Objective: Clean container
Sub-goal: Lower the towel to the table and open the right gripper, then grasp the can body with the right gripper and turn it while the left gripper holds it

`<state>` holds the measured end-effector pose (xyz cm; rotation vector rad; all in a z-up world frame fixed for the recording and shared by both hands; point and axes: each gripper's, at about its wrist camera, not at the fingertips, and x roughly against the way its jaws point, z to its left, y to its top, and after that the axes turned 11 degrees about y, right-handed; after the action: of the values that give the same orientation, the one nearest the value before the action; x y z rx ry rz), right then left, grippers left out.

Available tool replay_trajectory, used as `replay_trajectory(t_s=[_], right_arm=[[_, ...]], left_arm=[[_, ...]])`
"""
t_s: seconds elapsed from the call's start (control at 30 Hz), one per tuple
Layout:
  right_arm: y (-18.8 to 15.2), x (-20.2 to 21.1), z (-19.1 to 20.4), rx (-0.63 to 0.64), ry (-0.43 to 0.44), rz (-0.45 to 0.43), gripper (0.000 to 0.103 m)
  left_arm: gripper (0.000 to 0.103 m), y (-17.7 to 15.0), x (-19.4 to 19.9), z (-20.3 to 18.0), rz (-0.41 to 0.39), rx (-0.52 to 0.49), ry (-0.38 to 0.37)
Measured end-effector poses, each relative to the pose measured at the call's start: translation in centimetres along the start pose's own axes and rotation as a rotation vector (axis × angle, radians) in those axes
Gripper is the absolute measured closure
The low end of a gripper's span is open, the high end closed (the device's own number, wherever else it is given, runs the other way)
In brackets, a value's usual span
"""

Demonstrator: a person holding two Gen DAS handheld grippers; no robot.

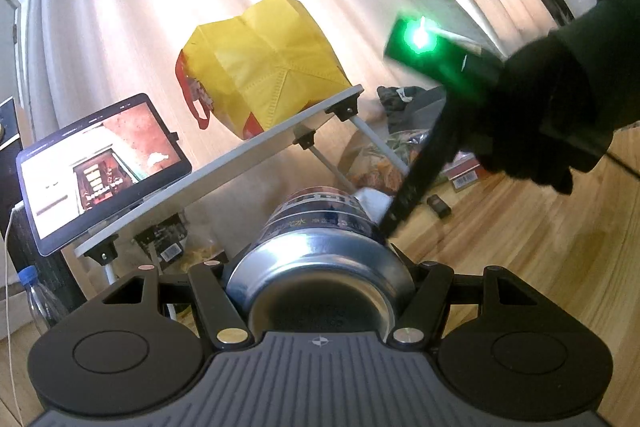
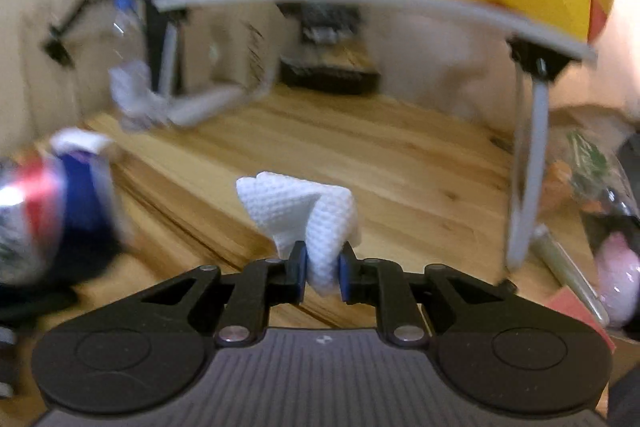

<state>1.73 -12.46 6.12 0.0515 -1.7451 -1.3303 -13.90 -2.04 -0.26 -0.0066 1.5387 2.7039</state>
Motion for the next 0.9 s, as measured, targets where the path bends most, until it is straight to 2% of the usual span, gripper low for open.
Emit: replay_trajectory(t_s=[0.13, 0.2, 0.27, 0.33, 0.47, 0.57, 0.7, 0.73, 0.77, 0.83, 0.9], right_arm=[[-0.9, -1.8, -1.4, -0.036, -0.008, 0.069, 0.084], [-1.2, -1.7, -1.6, -0.023, -0.032, 0.074, 0.08], [-1.3, -1.3, -1.6, -0.018, -0.057, 0.069, 0.053], [-1.3, -0.9, -1.8, -0.027, -0.07, 0.066, 0.041], [-0.9, 0.2, -1.8, -0.031, -0.087, 0.045, 0.03], [-0.1, 1.6, -1.4, -0.037, -0.073, 0.0, 0.029], [1.1, 4.2, -1.1, -0.03, -0.12, -0.122, 0.029], [1.2, 4.8, -1.1, -0.024, -0.134, -0.145, 0.032], [1.3, 5.1, -1.2, -0.019, -0.138, -0.158, 0.04], [1.6, 5.2, -1.6, -0.04, -0.114, -0.159, 0.05], [1.5, 5.8, -2.0, -0.125, -0.043, -0.194, 0.05]], left_arm=[[0.036, 0.1, -0.1, -0.3, 0.002, -0.007, -0.005], [0.036, 0.1, -0.2, -0.5, 0.001, -0.014, -0.006], [0.036, 0.1, -0.3, -0.5, 0.0, -0.023, -0.006], [0.036, 0.1, -0.4, -0.6, 0.002, -0.033, -0.008], [0.036, 0.1, -0.4, -0.7, 0.002, -0.04, -0.005], [0.036, 0.1, -0.3, -0.8, 0.003, -0.043, -0.004], [0.036, 0.0, -0.3, -0.9, 0.004, -0.049, -0.007], [0.036, 0.0, -0.3, -0.9, 0.004, -0.048, -0.006], [0.036, 0.0, -0.4, -0.8, 0.004, -0.046, -0.004], [0.036, 0.0, -0.4, -0.7, 0.008, -0.037, -0.001], [0.036, -0.1, -0.6, -0.3, 0.017, -0.017, 0.006]])
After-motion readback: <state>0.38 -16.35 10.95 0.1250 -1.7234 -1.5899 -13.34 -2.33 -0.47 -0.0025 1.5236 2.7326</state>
